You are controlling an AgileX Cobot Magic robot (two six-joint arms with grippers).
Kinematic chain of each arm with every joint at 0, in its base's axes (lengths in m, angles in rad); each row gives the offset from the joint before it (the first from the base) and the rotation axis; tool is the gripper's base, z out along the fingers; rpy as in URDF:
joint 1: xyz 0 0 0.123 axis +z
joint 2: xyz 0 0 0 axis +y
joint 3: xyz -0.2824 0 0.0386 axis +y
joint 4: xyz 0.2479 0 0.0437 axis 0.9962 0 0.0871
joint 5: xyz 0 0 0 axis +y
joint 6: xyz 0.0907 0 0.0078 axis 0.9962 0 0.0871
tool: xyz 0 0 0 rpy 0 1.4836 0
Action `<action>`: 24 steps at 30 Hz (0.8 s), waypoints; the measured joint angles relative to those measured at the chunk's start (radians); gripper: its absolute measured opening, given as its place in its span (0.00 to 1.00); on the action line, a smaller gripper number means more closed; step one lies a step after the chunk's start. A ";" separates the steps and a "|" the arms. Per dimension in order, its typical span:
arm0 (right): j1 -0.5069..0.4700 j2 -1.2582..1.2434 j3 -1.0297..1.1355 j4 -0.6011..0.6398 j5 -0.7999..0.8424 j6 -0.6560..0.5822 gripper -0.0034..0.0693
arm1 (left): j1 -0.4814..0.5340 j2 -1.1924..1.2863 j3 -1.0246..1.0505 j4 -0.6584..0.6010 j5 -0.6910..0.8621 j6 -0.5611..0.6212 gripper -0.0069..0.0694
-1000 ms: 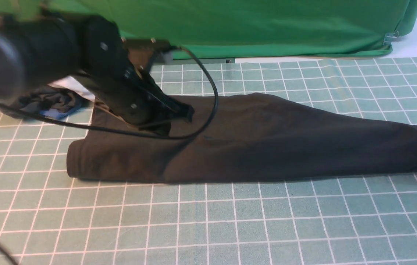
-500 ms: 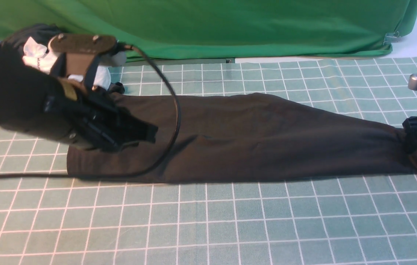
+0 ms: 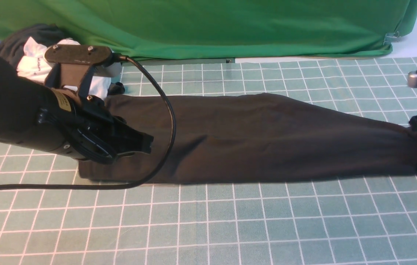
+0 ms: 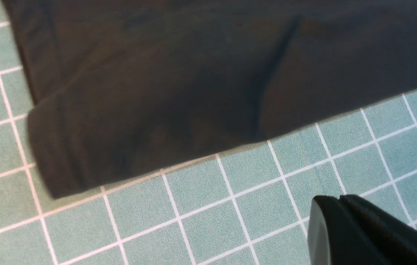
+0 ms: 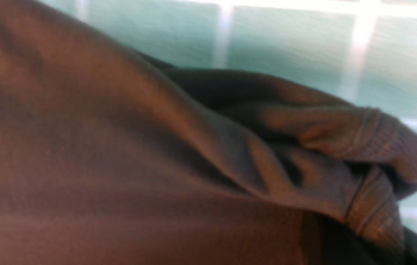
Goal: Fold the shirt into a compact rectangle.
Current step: 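Pull the folded dark garment lengthwise by its ends to straighten it flat on the table, then fold the right end of the dark garment over onto its left end with the right gripper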
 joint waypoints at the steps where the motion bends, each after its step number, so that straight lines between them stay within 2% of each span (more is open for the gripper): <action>1: -0.009 -0.015 -0.004 -0.017 0.009 0.023 0.11 | 0.000 0.000 0.000 0.000 0.000 -0.001 0.11; 8: -0.053 -0.121 -0.037 -0.087 0.042 0.089 0.11 | 0.000 0.000 0.000 0.051 0.008 -0.040 0.11; 12: -0.023 -0.200 -0.088 -0.006 0.074 0.098 0.11 | 0.000 0.006 0.000 0.215 0.006 -0.152 0.11; 15: 0.021 -0.225 -0.130 0.015 0.116 0.107 0.11 | 0.000 0.023 0.000 0.259 0.003 -0.174 0.11; 19: 0.136 -0.237 -0.199 0.061 0.181 0.112 0.11 | 0.000 0.084 0.000 0.285 0.003 -0.212 0.11; 24: 0.322 -0.237 -0.237 0.129 0.162 0.136 0.11 | 0.050 0.105 0.000 0.319 0.017 -0.243 0.11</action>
